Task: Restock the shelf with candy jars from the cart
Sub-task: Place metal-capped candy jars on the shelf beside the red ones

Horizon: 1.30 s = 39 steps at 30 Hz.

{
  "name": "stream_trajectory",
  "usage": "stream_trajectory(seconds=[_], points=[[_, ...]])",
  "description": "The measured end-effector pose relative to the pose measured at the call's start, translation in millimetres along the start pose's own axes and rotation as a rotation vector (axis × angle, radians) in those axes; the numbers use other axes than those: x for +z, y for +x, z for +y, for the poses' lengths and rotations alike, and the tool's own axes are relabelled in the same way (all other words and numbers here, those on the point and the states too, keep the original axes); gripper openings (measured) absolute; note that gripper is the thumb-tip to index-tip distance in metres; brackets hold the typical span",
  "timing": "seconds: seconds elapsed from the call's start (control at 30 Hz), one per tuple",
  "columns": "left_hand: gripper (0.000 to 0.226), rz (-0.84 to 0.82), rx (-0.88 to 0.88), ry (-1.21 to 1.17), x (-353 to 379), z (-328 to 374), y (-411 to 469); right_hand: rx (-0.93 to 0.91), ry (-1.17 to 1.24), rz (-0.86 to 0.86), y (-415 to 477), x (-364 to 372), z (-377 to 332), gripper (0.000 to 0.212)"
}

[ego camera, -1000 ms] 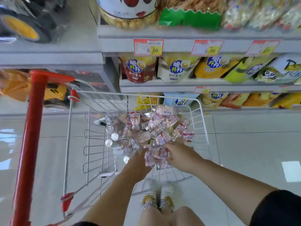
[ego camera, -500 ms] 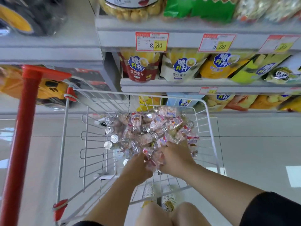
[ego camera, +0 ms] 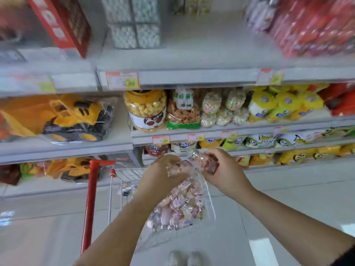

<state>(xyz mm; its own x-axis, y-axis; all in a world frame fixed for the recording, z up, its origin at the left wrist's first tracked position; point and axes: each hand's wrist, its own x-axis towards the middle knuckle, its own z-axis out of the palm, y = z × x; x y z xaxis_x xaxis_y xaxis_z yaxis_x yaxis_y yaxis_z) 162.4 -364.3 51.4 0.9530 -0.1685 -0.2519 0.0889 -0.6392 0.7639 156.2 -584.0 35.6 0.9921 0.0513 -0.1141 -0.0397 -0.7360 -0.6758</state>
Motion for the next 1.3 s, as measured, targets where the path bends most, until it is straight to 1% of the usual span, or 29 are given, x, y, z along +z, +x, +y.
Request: stream_trajectory(seconds=[0.1, 0.2, 0.37, 0.47, 0.57, 0.7, 0.8, 0.9, 1.1, 1.23, 1.3], points=[[0.037, 0.037, 0.146, 0.025, -24, 58, 4, -0.06, -0.009, 0.182, 3, -49, -24, 0.047], [0.03, 0.092, 0.223, -0.026, -38, 108, 12, -0.063, 0.01, 0.317, 6, -93, -39, 0.049], [0.013, 0.195, 0.338, -0.104, -47, 179, 39, -0.151, 0.18, 0.471, 28, -157, -57, 0.038], [0.017, 0.256, 0.359, -0.112, -49, 211, 62, -0.142, 0.276, 0.565, 56, -193, -60, 0.035], [0.021, 0.311, 0.357, -0.159, -48, 232, 85, -0.1, 0.348, 0.572, 97, -219, -57, 0.035], [0.029, 0.388, 0.283, -0.182, -51, 242, 110, -0.001, 0.368, 0.571, 156, -224, -52, 0.037], [0.037, 0.441, 0.269, -0.116, -60, 242, 122, 0.078, 0.302, 0.551, 192, -215, -43, 0.027], [0.042, 0.466, 0.276, -0.09, -69, 238, 132, 0.158, 0.246, 0.573, 215, -211, -38, 0.03], [0.05, 0.451, 0.296, -0.036, -77, 233, 154, 0.251, 0.171, 0.612, 232, -217, -39, 0.04], [0.054, 0.395, 0.303, -0.031, -79, 230, 172, 0.329, 0.137, 0.6, 234, -222, -45, 0.056], [0.055, 0.368, 0.321, -0.022, -79, 230, 181, 0.291, 0.155, 0.588, 229, -222, -45, 0.059]])
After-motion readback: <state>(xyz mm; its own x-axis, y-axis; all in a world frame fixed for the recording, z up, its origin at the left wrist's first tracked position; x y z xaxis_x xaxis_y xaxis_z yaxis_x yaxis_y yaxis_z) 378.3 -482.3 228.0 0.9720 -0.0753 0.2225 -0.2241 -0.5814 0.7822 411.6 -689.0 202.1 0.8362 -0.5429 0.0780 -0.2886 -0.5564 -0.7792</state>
